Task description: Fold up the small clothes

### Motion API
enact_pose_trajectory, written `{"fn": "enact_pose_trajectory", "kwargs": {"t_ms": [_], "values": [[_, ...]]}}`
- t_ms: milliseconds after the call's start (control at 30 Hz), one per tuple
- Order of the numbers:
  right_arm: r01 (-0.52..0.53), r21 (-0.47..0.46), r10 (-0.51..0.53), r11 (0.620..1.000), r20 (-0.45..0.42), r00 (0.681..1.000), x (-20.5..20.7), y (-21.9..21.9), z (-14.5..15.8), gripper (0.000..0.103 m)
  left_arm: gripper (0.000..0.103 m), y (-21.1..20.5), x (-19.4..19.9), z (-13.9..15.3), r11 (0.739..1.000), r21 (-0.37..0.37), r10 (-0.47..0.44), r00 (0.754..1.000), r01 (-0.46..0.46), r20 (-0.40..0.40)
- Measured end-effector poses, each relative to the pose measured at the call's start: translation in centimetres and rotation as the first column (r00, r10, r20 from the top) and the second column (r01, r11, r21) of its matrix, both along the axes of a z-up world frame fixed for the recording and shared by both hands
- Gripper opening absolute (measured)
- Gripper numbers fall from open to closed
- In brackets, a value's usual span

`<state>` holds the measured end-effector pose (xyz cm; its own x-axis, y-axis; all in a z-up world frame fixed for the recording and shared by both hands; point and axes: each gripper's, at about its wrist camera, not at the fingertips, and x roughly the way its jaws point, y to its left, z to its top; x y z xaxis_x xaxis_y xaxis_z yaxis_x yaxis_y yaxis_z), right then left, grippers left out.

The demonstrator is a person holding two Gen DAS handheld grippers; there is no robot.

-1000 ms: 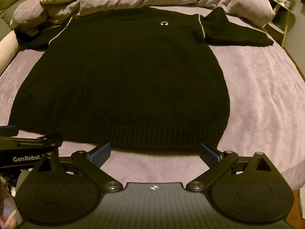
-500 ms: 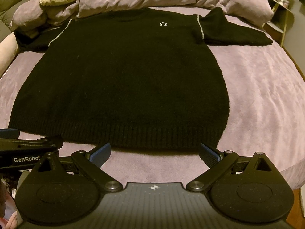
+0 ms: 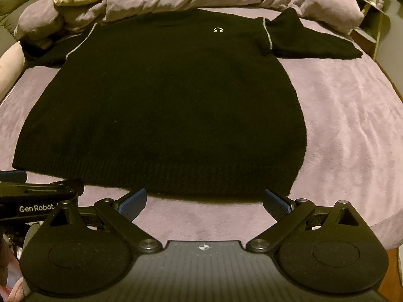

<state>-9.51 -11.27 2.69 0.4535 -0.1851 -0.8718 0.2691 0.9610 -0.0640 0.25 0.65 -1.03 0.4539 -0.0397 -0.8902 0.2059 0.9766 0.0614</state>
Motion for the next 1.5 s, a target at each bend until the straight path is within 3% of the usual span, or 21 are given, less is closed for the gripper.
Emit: {"fn": "enact_pose_trajectory", "kwargs": {"t_ms": [500,600,667,767,867,1000,1167,1300,1433,1500], "values": [[-0.011,0.054,0.009,0.999,0.039,0.999,-0.2,-0.5,0.1,0.099,0.103,0.6,0.5,-0.5,1.000,-0.002,0.029,0.999,-0.029,-0.015],[-0.021,0.097,0.014,0.995,0.077,0.997,-0.2,-1.4,-0.1,0.099,0.103,0.8,0.8,-0.7,0.999,-0.015,0.049,0.999,-0.049,-0.011],[-0.045,0.146,0.024,0.988,0.147,0.989,-0.4,-2.3,-0.1,0.099,0.103,1.0,1.1,-0.6,0.997,-0.030,0.075,0.997,-0.075,0.006],[-0.081,0.313,-0.018,0.946,0.301,0.954,-0.8,-5.8,-0.1,0.099,0.103,1.5,1.8,-0.6,0.992,-0.041,0.122,0.992,-0.121,0.037],[-0.056,0.452,-0.118,0.890,0.347,0.931,0.1,-10.9,-0.7,0.099,0.103,1.5,3.0,-1.0,0.985,-0.028,0.172,0.982,-0.171,0.077],[0.063,0.520,-0.272,0.852,0.337,0.901,2.3,-18.8,-1.6,0.099,0.103,0.7,5.7,-2.3,0.972,-0.042,0.233,0.969,-0.230,0.081],[0.163,0.551,-0.443,0.818,0.425,0.789,5.0,-28.5,-2.7,0.097,0.103,-1.9,10.4,-4.1,0.962,-0.091,0.263,0.963,-0.257,0.061],[0.255,0.586,-0.558,0.769,0.422,0.714,8.7,-36.4,-4.3,0.082,0.103,-5.4,14.1,-5.0,0.967,-0.095,0.250,0.956,-0.238,0.152],[0.351,0.586,-0.639,0.731,0.407,0.652,12.9,-43.1,-5.8,0.052,0.103,-8.5,16.8,-6.4,0.962,-0.140,0.267,0.923,-0.236,0.277],[0.407,0.562,-0.666,0.721,0.398,0.631,15.2,-45.5,-6.8,0.052,0.103,-9.3,17.8,-7.8,0.957,-0.154,0.283,0.910,-0.246,0.304]]}}
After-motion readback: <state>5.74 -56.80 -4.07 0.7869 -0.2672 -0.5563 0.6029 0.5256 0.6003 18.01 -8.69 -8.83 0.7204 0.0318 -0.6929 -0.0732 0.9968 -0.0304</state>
